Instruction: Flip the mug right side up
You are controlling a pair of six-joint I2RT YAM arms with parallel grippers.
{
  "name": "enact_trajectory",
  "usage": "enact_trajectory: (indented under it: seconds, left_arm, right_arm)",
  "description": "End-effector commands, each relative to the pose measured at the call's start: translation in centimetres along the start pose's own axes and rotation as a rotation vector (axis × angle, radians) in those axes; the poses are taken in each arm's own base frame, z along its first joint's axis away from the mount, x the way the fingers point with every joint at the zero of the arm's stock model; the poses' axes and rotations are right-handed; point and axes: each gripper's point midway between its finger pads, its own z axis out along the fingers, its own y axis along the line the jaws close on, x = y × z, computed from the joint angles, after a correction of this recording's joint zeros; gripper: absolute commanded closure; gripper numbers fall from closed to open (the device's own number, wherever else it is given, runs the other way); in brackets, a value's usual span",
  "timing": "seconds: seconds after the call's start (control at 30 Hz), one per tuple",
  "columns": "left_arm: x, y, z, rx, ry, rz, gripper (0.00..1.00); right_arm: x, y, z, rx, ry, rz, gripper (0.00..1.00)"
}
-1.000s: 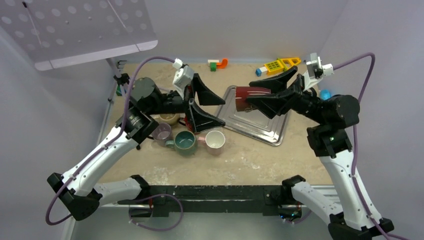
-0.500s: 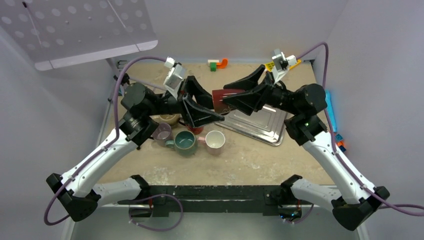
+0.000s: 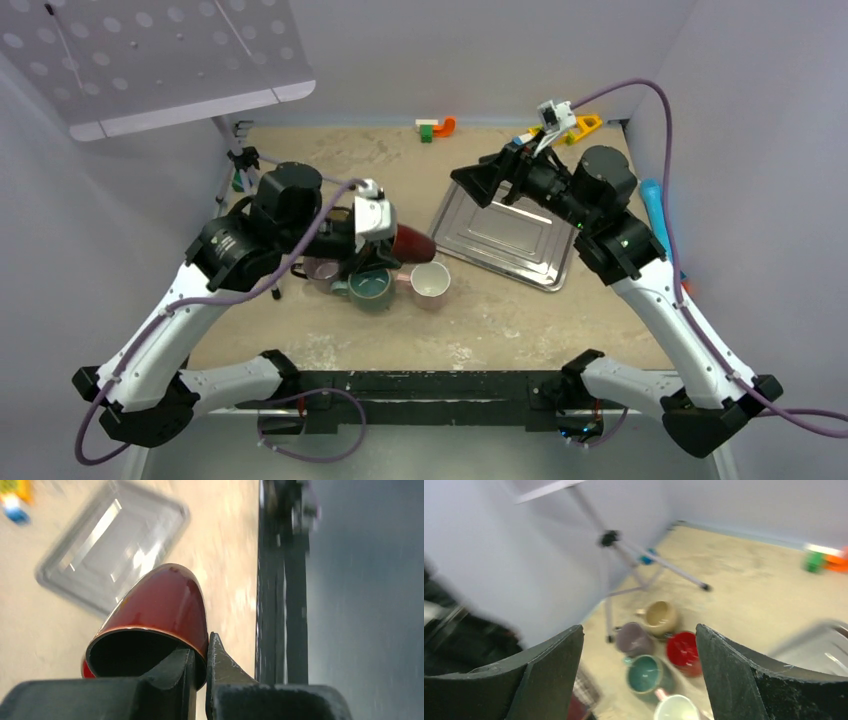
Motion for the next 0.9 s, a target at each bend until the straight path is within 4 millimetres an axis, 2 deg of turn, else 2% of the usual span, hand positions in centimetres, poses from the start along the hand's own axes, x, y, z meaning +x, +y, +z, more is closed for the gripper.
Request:
enact_trajectory:
  seconds: [0.0, 0.1, 0.23, 0.33, 0.4, 0.47, 0.57, 0.67, 0.77, 0.83, 0.87]
  left_arm:
    - [11.9, -4.4, -6.1, 0.239, 0.533, 0.182, 1.0]
    - [16.9, -5.2, -7.3, 0.275, 0.73, 0.117, 1.0]
    - [22.4, -4.5, -6.6, 0.246, 0.873, 0.118, 1.0]
    - [26.5, -3.1, -5.9, 0.207, 0.995, 0.121, 1.0]
    - [28.2, -1.5, -5.0, 0.138, 1.04, 0.133, 1.0]
    - [29.4, -0.7, -4.0, 0.097, 1.031, 0.138, 1.0]
    - [30.7, -0.5, -3.0, 0.082, 1.008, 0.126, 1.0]
    - [32.4, -0.8, -2.9, 0.089, 1.021, 0.126, 1.0]
    - [33.7, -1.5, -2.7, 0.113, 1.002, 0.12, 0.82]
    - [33.1, -1.6, -2.6, 0.111, 0.967, 0.135, 0.63]
    - [32.5, -1.5, -2.6, 0.101, 0.944, 0.145, 0.5]
  right_arm:
    - [1.3, -9.5, -3.8, 0.533, 0.049, -0.036, 0.12]
    - [2.5, -12.3, -5.4, 0.676, 0.063, -0.031, 0.11]
    - [3.9, -13.1, -5.5, 0.685, 0.072, -0.018, 0.1]
    - [4.7, -13.5, -5.5, 0.693, 0.084, -0.007, 0.1]
    - [5.1, -13.7, -5.5, 0.701, 0.091, -0.002, 0.1]
    - [5.4, -14.0, -5.6, 0.71, 0.093, 0.0, 0.1]
    - [5.7, -14.3, -5.7, 0.722, 0.097, -0.003, 0.1]
    - [6.3, -14.9, -5.9, 0.739, 0.103, -0.004, 0.09]
    - [7.1, -15.7, -6.0, 0.757, 0.118, 0.006, 0.09]
    - [7.2, -15.9, -6.0, 0.756, 0.124, 0.015, 0.09]
    - [7.1, -15.8, -6.0, 0.75, 0.126, 0.02, 0.09]
